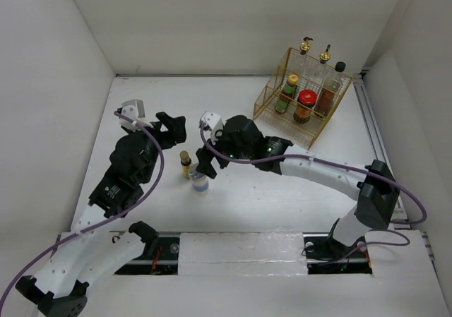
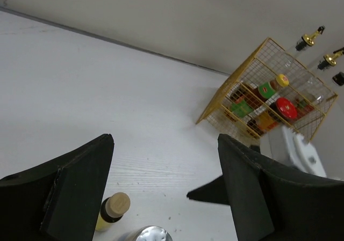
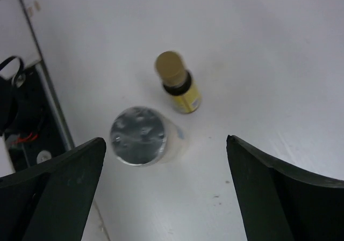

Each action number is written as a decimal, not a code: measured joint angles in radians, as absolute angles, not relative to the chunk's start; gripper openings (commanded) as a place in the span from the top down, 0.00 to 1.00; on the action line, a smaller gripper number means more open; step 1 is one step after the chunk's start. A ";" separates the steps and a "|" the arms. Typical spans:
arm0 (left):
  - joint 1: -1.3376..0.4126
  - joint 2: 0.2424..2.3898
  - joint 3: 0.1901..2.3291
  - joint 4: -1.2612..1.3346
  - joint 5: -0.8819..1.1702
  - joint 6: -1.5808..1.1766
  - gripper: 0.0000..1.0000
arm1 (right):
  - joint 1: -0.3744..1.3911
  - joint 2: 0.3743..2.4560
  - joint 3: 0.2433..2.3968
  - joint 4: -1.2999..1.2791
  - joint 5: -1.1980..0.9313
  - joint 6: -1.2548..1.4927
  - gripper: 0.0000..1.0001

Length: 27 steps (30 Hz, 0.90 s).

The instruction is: Organize the condiment bottles

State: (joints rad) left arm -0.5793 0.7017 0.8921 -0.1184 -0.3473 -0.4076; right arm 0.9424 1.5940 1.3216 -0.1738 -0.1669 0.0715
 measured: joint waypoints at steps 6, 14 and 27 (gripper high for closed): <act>-0.579 0.627 0.891 -0.140 -0.493 -0.456 0.26 | 1.014 1.603 1.295 -0.171 -0.196 0.031 0.00; -0.579 0.538 0.885 -0.127 -0.596 -0.485 0.25 | 1.055 1.708 1.311 -0.170 -0.175 0.021 0.00; -0.579 0.592 0.875 -0.131 -0.541 -0.480 0.25 | 1.067 1.741 1.311 -0.165 -0.037 0.036 0.56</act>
State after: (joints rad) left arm -0.5793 0.5919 0.8753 -0.1310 -0.5407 -0.4797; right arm 1.0668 1.7412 1.3106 -0.1654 -0.0372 0.0357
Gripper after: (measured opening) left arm 0.749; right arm 0.675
